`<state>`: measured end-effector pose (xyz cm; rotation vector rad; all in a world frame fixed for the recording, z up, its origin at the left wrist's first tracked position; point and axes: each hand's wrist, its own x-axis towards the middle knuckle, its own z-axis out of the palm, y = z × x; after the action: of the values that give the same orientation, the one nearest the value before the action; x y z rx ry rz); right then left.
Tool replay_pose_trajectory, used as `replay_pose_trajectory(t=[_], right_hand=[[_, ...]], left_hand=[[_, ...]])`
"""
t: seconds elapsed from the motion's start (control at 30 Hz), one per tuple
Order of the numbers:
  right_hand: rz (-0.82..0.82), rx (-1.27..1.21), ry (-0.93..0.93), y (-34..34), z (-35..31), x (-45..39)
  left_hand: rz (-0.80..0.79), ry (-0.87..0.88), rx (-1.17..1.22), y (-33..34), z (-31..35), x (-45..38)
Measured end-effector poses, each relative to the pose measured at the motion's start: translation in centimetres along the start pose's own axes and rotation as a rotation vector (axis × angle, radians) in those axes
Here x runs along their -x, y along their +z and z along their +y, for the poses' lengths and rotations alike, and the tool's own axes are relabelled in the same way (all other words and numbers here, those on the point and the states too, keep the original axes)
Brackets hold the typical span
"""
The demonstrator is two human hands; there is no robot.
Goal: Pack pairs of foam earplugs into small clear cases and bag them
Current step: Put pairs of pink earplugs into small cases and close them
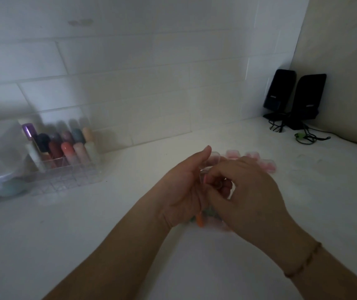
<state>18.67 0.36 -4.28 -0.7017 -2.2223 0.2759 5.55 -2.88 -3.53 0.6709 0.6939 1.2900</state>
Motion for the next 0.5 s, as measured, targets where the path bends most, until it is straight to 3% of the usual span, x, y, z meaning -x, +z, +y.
replay_pose_trajectory(t=[0.17, 0.23, 0.3, 0.37, 0.5], right_hand=[[0.102, -0.044, 0.025, -0.6, 0.5, -0.4], [0.213, -0.105, 0.109, -2.1, 0.9, -1.0], [0.195, -0.068, 0.227, -3.6, 2.4, -1.5], [0.002, 0.056, 0.305, -4.6, 4.5, -1.6], [-0.552, 0.15, 0.292, -4.2, 5.8, -0.9]], left_hand=[[0.027, -0.002, -0.004, -0.5, 0.4, -0.1], [0.077, 0.012, 0.067, -1.0, 1.0, -0.1], [0.133, 0.038, 0.174, -1.7, 1.6, -0.2], [0.191, 0.084, 0.313, -2.5, 2.0, -0.3], [0.325, 0.156, 0.429, -4.2, 1.9, -1.0]])
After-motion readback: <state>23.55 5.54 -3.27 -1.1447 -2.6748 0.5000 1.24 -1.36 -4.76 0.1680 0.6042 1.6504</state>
